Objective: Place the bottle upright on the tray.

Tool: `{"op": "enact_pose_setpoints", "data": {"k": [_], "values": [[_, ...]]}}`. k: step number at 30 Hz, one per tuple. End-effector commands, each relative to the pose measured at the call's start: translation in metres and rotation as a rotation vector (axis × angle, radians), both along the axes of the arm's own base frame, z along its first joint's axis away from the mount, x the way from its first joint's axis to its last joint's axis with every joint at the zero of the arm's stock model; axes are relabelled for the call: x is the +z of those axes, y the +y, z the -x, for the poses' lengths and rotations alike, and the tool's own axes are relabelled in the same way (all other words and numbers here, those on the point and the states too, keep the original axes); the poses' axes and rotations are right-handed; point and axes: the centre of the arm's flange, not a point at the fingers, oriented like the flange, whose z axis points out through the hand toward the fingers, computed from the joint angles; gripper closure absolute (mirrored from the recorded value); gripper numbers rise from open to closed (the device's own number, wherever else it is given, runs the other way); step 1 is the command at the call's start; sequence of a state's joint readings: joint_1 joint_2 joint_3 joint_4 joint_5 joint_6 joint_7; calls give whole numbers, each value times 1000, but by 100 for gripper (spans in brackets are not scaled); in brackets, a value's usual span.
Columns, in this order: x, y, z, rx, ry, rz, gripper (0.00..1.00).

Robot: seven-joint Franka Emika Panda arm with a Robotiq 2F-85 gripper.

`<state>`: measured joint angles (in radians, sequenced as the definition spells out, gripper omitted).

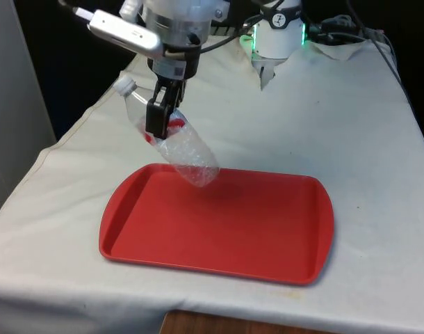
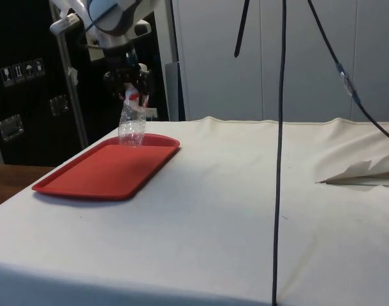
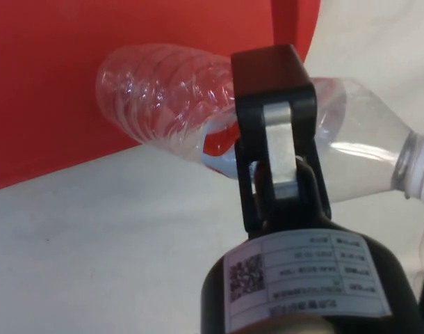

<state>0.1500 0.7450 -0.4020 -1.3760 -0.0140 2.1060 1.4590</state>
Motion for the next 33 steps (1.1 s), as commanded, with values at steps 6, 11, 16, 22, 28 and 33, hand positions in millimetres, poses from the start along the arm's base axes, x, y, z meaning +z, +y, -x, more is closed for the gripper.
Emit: {"op": "enact_pose_setpoints", "data": {"k": [6, 11, 16, 22, 28, 33], "values": [[0, 12, -7, 2, 13, 52, 85], [-1, 24, -11, 11, 21, 79, 85], [-1, 30, -14, 26, 22, 103, 85], [-1, 33, -18, 26, 24, 118, 85], [-3, 36, -21, 31, 24, 139, 85], [-3, 41, -26, 27, 17, 180, 85]]}}
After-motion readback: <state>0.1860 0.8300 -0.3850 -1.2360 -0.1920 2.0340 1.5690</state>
